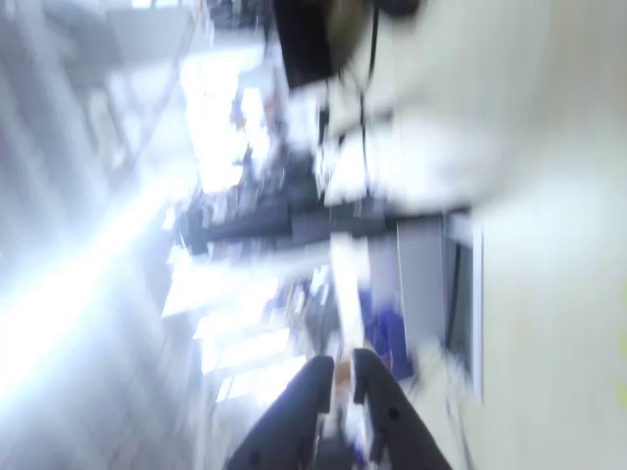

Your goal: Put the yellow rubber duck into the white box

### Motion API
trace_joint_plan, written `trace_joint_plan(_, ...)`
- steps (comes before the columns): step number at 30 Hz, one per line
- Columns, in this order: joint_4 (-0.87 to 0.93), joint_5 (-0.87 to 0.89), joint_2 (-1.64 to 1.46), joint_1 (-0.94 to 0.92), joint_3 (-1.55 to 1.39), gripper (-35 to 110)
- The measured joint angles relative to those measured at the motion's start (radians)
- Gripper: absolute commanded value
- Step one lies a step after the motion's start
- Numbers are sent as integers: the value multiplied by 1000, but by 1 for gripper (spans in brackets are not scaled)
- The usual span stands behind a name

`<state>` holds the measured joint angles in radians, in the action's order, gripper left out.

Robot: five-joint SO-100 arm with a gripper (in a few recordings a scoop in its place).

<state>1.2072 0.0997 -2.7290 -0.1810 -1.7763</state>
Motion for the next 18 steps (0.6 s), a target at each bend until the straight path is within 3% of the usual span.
trace_joint_plan(4, -80, 98, -282, 160, -480, 0)
trace_joint_plan(9, -166, 132, -457, 201, -956, 0)
trace_joint_plan(18, -212, 170, -555, 206, -1266, 0)
